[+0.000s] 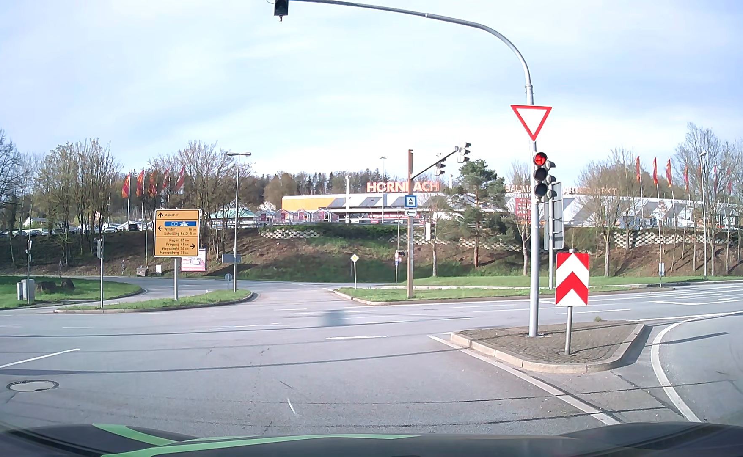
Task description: Follow the waypoints while adhering to traffic rules and regulations
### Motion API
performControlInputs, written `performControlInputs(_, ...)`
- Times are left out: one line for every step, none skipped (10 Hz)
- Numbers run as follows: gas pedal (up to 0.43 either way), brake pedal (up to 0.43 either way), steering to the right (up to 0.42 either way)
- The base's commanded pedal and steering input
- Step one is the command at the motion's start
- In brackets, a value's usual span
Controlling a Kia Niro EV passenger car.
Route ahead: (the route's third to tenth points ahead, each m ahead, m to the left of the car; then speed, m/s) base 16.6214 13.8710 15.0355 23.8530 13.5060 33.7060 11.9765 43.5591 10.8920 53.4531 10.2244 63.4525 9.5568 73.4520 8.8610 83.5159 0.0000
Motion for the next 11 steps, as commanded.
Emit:
performControlInputs(0.0, 0.402, -0.002)
performControlInputs(0.0, 0.402, -0.002)
performControlInputs(0.0, 0.402, -0.002)
performControlInputs(0.0, 0.402, -0.002)
performControlInputs(0.0, 0.402, -0.002)
performControlInputs(0.0, 0.402, -0.002)
performControlInputs(0.0, 0.402, -0.002)
performControlInputs(0.0, 0.402, -0.002)
performControlInputs(0.0, 0.402, -0.002)
performControlInputs(0.0, 0.402, -0.002)
performControlInputs(0.0, 0.402, -0.002)
